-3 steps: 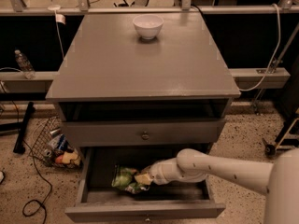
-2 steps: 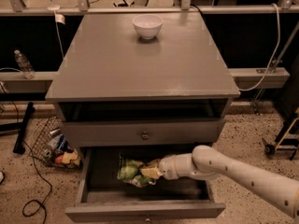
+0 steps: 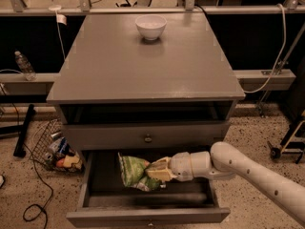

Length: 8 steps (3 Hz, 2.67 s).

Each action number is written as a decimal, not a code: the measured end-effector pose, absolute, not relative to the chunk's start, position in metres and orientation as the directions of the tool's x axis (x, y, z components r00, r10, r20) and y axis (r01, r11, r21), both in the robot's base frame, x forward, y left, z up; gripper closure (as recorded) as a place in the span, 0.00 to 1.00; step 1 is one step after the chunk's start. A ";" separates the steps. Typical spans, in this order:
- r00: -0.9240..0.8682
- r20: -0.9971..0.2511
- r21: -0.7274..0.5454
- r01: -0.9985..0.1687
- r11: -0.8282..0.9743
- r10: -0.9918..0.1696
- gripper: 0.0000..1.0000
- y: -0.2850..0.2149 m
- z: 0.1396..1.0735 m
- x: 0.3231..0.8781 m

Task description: Pick green jalapeno chip bag from middle drawer and place on counter

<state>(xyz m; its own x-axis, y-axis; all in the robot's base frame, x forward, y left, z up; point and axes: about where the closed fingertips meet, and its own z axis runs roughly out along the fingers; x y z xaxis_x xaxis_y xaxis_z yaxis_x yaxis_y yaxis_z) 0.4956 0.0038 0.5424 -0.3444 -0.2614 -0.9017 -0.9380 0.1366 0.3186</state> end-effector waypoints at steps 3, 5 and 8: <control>-0.210 -0.937 0.199 -0.978 0.070 -0.277 1.00 -0.010 0.610 0.482; 0.012 -0.925 -0.040 -0.997 0.064 -0.379 1.00 -0.012 0.718 0.482; 0.138 -0.894 -0.169 -0.985 0.036 -0.426 1.00 -0.015 0.793 0.501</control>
Offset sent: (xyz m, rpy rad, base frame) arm -0.0064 -0.0104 0.0310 0.0255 -0.0437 0.0412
